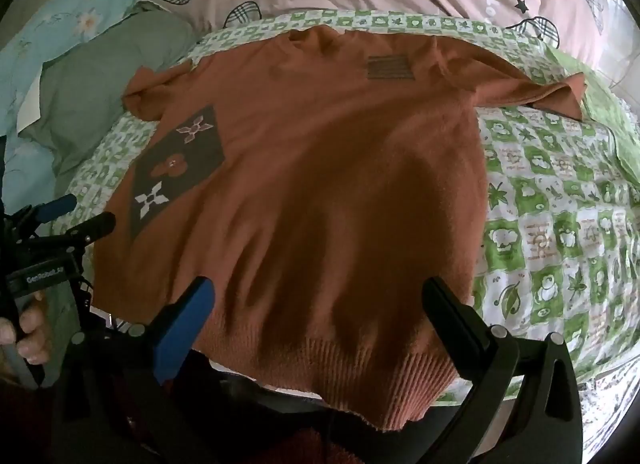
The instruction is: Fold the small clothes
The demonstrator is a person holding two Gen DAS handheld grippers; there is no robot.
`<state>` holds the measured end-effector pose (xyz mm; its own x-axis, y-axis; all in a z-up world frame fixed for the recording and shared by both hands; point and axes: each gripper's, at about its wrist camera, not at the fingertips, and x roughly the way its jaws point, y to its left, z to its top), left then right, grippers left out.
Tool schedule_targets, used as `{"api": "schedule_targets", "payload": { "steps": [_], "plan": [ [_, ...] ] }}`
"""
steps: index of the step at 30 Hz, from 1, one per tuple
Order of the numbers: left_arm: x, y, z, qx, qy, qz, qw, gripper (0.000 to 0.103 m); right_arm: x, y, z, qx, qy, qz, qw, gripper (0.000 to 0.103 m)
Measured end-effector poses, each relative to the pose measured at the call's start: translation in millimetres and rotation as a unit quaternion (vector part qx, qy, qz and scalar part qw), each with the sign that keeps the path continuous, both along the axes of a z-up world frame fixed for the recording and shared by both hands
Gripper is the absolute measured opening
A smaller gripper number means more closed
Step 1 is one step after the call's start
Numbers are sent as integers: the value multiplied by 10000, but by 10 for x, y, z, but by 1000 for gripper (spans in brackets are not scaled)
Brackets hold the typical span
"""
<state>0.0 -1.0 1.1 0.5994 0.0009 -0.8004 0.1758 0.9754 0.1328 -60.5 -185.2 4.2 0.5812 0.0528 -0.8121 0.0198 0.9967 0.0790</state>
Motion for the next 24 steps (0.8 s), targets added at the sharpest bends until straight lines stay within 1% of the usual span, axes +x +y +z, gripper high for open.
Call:
{"api": "schedule_targets", "payload": {
  "steps": [3,8,13,17,20,24],
  "plan": [
    [12,16,6,2,-8,7,10000,93,-14,4,0,4,13,-12,10000,103],
    [12,1,6,-61,49,-8,10000,93,-7,-14,10,103,-115,13,9999,103],
    [-2,-15,83,-72,60,-38,9999,94,-13,-11,13,190,-193,-14,9996,103],
    [7,16,42,-18,23,-74,10000,94,1,-59,38,280,-170,-40,9995,103],
    [10,11,34,-21,-9,-80,10000,94,-6,-56,31,150,-206,-32,9997,103],
    [15,10,30,-49,-53,-101,9999,94,-3,-65,41,183,-226,-33,9996,103]
  ]
}}
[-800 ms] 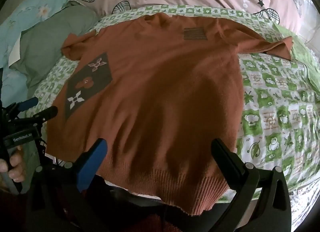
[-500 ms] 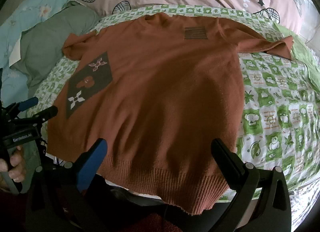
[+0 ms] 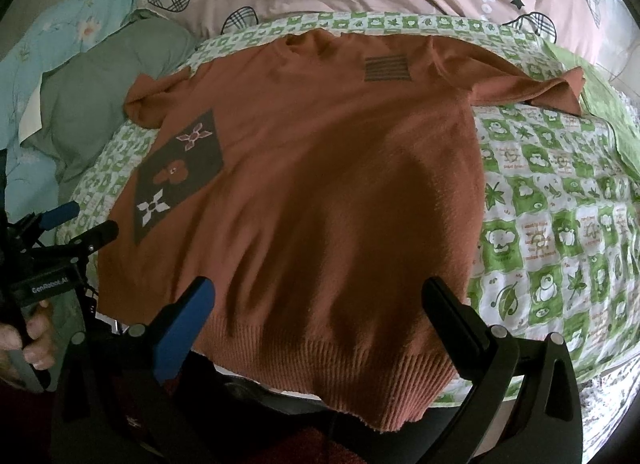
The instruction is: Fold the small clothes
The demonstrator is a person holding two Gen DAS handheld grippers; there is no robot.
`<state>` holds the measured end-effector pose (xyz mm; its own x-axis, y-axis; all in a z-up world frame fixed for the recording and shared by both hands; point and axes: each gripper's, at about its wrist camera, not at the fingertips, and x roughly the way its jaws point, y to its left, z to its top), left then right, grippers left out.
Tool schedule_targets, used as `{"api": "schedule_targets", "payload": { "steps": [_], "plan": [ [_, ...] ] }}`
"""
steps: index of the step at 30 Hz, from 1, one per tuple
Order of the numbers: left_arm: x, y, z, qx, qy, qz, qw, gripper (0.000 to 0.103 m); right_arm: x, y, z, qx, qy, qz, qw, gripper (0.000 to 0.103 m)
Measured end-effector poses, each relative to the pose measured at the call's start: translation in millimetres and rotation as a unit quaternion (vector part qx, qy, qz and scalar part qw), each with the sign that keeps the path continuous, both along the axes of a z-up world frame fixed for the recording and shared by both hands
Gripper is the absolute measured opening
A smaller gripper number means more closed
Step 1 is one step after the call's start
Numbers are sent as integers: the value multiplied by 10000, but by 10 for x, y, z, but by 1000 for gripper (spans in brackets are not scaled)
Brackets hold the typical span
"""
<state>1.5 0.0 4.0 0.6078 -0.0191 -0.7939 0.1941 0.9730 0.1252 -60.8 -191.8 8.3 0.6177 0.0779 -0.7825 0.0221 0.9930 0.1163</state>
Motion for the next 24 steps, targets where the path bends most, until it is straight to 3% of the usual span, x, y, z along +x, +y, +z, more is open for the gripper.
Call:
{"api": "schedule_targets", "payload": {
  "steps": [15,21,24],
  "plan": [
    [61,-62,-40,-32,-238,-86,9997,95,38,-69,46,72,-23,-124,9999,103],
    [125,-107,-75,-193,-165,-124,9996,96,57,-167,40,-56,-225,-243,9994,103],
    [167,-145,-106,-92,-75,-158,9998,96,79,-216,16,-68,-208,-289,9993,103]
  ]
}}
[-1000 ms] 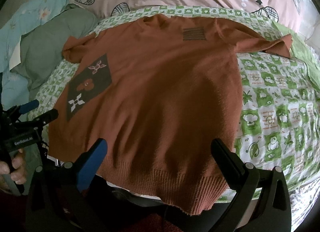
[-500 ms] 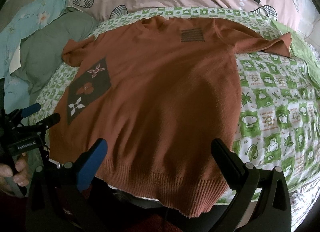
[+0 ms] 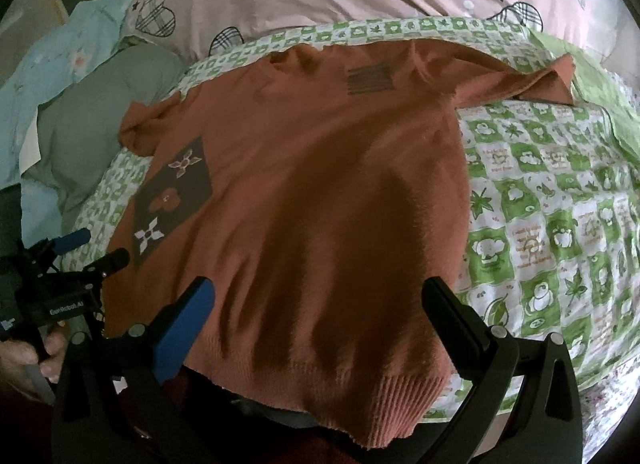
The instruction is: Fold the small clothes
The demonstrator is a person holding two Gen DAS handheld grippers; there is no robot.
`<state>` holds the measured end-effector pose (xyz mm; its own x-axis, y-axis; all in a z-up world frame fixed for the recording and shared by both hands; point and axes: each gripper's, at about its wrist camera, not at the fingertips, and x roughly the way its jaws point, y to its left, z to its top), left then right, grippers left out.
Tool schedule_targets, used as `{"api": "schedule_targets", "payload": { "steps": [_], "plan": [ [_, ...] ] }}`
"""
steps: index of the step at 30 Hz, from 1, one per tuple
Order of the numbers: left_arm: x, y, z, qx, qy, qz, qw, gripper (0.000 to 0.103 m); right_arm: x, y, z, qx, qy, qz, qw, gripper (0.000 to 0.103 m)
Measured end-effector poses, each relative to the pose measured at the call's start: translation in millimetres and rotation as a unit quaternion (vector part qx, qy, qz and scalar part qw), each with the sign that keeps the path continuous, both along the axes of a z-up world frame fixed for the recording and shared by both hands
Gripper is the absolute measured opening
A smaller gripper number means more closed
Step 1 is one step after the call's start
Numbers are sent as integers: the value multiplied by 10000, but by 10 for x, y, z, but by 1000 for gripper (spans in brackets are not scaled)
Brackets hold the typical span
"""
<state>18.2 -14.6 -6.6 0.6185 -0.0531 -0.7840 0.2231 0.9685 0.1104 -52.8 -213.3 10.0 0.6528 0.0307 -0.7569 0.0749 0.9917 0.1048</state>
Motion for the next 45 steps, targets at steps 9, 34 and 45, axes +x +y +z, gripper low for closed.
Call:
{"api": "schedule_targets", "payload": {
  "steps": [9,34,45],
  "plan": [
    [137,-70,-75,-44,205,-28,9998,97,57,-124,-10,197,-177,18,9996,100],
    [704,-317,-212,-59,787,-8,9969,97,1053,-2982,802,1015,-952,-2175,9661,52],
    [1110,-564,-320,135,1030,14,9946,97,1799,-4314,377,1365,-698,-3064,9395,51]
  ]
}}
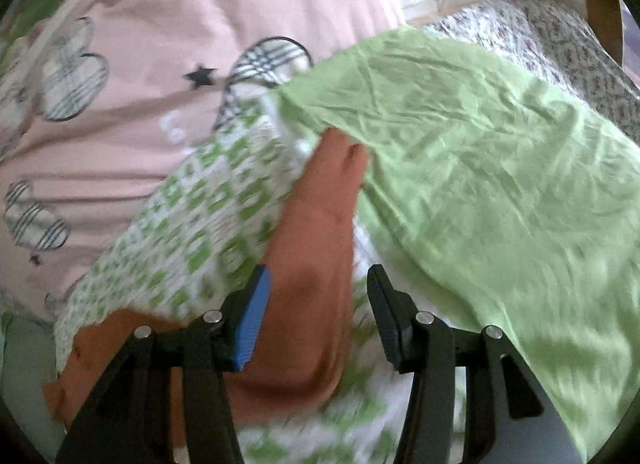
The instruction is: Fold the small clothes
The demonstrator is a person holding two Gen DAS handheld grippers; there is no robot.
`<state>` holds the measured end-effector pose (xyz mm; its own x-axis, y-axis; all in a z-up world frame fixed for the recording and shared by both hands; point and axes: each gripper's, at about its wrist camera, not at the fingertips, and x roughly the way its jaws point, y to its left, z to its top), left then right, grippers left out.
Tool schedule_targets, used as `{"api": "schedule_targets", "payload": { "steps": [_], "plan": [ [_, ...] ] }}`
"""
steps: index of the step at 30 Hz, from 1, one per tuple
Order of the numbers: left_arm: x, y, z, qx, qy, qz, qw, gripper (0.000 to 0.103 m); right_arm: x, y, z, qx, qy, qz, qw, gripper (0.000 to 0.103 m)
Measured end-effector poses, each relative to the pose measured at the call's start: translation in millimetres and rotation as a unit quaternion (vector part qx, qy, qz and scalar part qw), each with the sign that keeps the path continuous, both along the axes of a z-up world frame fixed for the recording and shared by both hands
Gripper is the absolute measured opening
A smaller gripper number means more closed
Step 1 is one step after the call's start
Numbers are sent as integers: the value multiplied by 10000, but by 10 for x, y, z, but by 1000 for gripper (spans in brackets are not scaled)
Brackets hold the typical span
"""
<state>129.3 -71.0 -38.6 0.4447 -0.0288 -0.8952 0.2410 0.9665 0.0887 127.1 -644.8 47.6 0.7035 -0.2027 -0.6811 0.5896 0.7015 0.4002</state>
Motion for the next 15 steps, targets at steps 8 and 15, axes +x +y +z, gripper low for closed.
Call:
{"api": "schedule_targets", "payload": {
  "steps": [8,15],
  "plan": [
    [142,-109,-40,-53,28,-88,9999,97,191,46,-25,18,-120,357,9993,9],
    [8,-93,-8,-129,-90,-139,9998,97,333,899,291,-62,-514,1382,9891,8]
  ]
}}
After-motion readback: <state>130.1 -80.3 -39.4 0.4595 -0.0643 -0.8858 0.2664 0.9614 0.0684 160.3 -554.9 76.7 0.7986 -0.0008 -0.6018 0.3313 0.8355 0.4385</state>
